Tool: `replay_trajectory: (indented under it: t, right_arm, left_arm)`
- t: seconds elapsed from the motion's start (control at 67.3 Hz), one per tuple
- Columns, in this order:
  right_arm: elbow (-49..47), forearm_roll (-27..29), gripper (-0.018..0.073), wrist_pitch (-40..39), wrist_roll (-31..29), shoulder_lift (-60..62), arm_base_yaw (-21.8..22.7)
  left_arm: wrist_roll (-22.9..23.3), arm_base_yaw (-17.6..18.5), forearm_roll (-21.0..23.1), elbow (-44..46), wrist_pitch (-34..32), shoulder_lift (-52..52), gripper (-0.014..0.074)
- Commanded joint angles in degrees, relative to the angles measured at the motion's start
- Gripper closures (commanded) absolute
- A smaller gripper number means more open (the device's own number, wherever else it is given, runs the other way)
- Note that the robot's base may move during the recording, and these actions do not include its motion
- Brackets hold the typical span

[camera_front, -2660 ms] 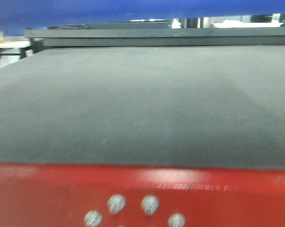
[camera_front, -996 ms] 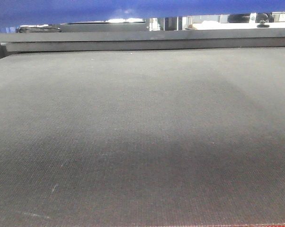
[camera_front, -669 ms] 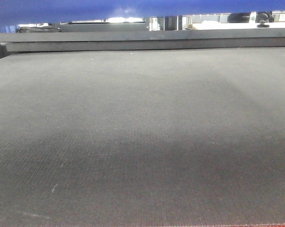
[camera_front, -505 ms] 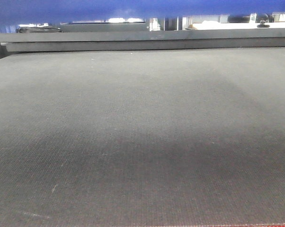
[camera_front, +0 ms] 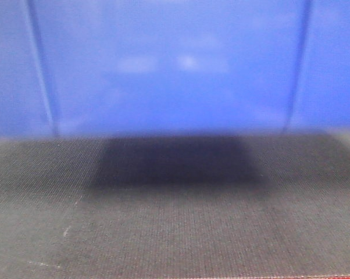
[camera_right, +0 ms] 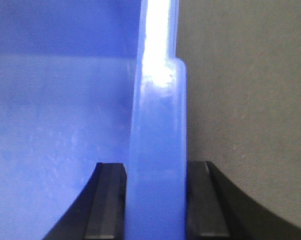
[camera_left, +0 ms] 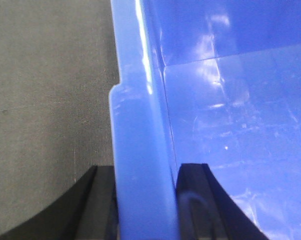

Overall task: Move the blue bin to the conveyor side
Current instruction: 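Lower the blue bin onto the dark conveyor belt with both grippers, then open both grippers and release the bin rim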

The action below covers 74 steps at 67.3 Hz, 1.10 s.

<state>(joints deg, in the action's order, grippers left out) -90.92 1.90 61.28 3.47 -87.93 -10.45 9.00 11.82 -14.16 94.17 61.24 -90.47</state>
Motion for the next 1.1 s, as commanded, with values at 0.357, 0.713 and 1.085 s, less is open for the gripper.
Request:
replay_trajectory:
  t: [0.357,0.713,1.085]
  right_arm:
    - [-0.87,-0.94,0.0125,-4.84,-0.97,-5.58,0.19]
    - [-0.87,-1.17,0.0034,-2.05,-0.97,4.61,0.19]
    - [18.32,-3.78,0.0648,-8.78,-1.13,25.99,0.19]
  left_arm:
    - [-0.8,-0.19,0.27,0.97,-3.68,-3.81,0.0194]
    - [-0.8,-0.19,0.94,0.55,-0.58,7.34,0.0043]
    - [-0.8,-0.29,0.94,-22.23,-14.92,36.33,0.0624]
